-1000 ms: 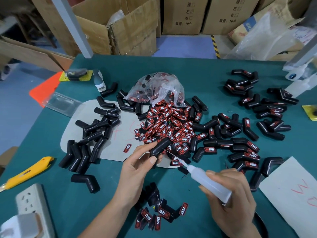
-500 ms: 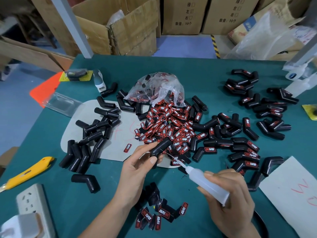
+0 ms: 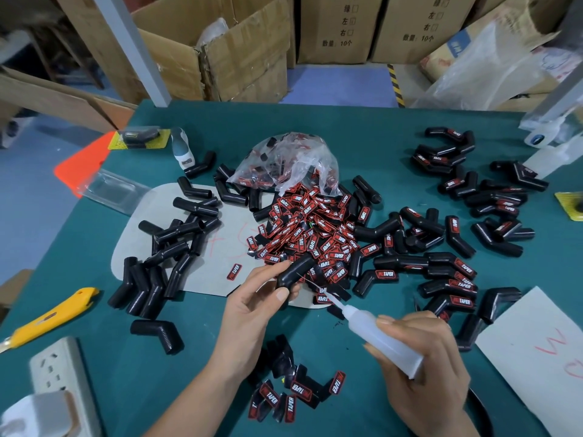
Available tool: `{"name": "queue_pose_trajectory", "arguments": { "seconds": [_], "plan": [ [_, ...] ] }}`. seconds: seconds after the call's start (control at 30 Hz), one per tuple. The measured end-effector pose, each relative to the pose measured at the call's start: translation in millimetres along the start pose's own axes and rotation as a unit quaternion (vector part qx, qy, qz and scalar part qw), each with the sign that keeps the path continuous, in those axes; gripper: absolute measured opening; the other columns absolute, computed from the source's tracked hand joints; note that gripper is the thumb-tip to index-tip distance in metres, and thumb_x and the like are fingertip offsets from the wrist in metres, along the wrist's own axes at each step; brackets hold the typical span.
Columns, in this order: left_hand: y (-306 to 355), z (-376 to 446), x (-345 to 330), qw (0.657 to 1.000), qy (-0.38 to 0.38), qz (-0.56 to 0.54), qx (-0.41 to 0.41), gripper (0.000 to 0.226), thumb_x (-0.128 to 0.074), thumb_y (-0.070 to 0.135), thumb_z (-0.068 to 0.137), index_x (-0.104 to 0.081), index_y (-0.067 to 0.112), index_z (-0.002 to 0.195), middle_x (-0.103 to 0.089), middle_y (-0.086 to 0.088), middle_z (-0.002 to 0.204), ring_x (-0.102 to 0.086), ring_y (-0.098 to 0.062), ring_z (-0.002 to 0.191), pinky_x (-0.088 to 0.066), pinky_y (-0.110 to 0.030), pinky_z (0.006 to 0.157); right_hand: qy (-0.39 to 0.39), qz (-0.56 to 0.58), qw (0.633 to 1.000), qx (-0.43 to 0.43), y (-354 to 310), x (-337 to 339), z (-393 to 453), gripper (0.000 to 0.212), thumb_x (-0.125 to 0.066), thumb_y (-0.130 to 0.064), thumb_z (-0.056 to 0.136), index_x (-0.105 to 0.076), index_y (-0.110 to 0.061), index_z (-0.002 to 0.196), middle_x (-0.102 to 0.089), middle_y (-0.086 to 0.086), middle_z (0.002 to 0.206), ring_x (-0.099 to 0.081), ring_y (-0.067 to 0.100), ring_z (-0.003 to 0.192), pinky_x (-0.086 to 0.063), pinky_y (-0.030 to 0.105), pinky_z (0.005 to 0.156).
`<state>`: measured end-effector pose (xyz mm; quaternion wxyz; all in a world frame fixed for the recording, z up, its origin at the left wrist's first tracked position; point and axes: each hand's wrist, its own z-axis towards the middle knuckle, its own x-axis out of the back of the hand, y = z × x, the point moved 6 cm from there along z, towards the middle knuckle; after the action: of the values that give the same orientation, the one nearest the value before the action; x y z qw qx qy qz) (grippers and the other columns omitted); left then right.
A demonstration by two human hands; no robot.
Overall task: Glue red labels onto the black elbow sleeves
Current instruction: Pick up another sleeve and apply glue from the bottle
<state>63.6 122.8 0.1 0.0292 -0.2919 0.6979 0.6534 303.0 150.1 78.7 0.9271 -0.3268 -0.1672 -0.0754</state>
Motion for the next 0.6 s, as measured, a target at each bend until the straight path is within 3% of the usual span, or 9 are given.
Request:
{"name": "queue_pose_trajectory", "arguments": {
  "seconds": [0.47,0.6],
  "plan": [
    [1.4,-0.3,-0.3,1.0,0.002,-0.007,0.0,0.053,-0.088,0.035,0.085,-0.073,0.014,0.131,-0.065,-0.014,0.128,-0.073,-0.034,0.109,-0.055,-0.033,0.1,0.005,-0.006,1.0,0.004,-1.6,-0.1,2.5,0.019,-0.066,-0.027,0.103,-0.063,-0.012,0.115,-0.06,-0.002,0.101,-0.061,0.007,0.09,-0.048,0.021,0.08],
    [0.6,-0.3,-0.4,1.0,0.004,-0.006,-0.006,0.044,-0.081,0.024,0.088,-0.074,0.014,0.13,-0.065,-0.014,0.127,-0.073,-0.034,0.108,-0.055,-0.033,0.099,0.006,-0.013,1.0,0.006,-1.2,1.7,2.7,0.02,-0.066,-0.027,0.103,-0.063,-0.012,0.115,-0.059,-0.001,0.101,-0.06,0.01,0.088,-0.049,0.025,0.077]
  ]
}}
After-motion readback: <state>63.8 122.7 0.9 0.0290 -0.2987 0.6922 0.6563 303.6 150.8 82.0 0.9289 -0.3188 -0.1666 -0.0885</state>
